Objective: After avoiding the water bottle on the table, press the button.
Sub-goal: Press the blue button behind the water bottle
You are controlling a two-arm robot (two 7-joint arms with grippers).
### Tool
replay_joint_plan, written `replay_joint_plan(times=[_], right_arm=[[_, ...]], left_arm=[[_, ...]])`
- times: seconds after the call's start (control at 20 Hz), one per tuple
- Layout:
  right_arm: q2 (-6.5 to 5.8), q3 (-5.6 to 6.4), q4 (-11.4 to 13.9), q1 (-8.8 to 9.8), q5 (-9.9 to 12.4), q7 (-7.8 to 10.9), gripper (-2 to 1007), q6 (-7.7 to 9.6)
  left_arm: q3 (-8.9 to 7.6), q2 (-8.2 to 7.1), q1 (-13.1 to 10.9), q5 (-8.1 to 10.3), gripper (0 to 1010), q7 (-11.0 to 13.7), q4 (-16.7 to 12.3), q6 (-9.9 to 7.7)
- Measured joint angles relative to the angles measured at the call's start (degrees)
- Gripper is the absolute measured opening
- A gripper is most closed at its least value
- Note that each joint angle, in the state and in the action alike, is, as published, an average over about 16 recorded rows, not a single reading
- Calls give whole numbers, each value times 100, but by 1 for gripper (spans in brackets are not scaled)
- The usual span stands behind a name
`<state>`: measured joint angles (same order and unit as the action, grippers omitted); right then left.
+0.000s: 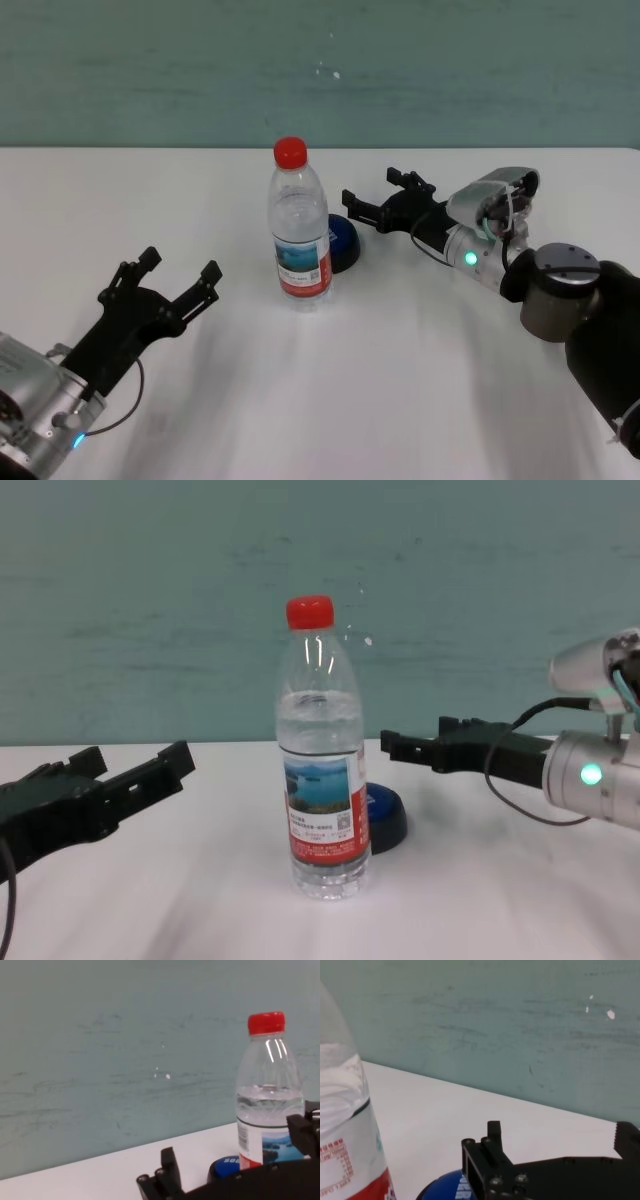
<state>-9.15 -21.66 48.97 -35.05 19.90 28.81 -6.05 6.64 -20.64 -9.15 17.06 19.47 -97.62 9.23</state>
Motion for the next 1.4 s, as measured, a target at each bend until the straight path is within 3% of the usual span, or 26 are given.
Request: replay_joint_plan(times=[0.5,0.85,1.25,1.4], right_arm=[[238,-21,-747,-382,-133,125,1004,-204],[448,18,-1514,-741,-228,255,1004,-437],[750,99,-2781,-1321,-313,463,1004,-873],[888,-47,-3467,-1642,-155,562,1004,-1148]], left_arm=[[0,0,0,0,1010,0,0,0],[0,0,0,0,1010,0,0,0],[0,0,0,0,1010,0,0,0],[0,0,0,0,1010,0,0,0]])
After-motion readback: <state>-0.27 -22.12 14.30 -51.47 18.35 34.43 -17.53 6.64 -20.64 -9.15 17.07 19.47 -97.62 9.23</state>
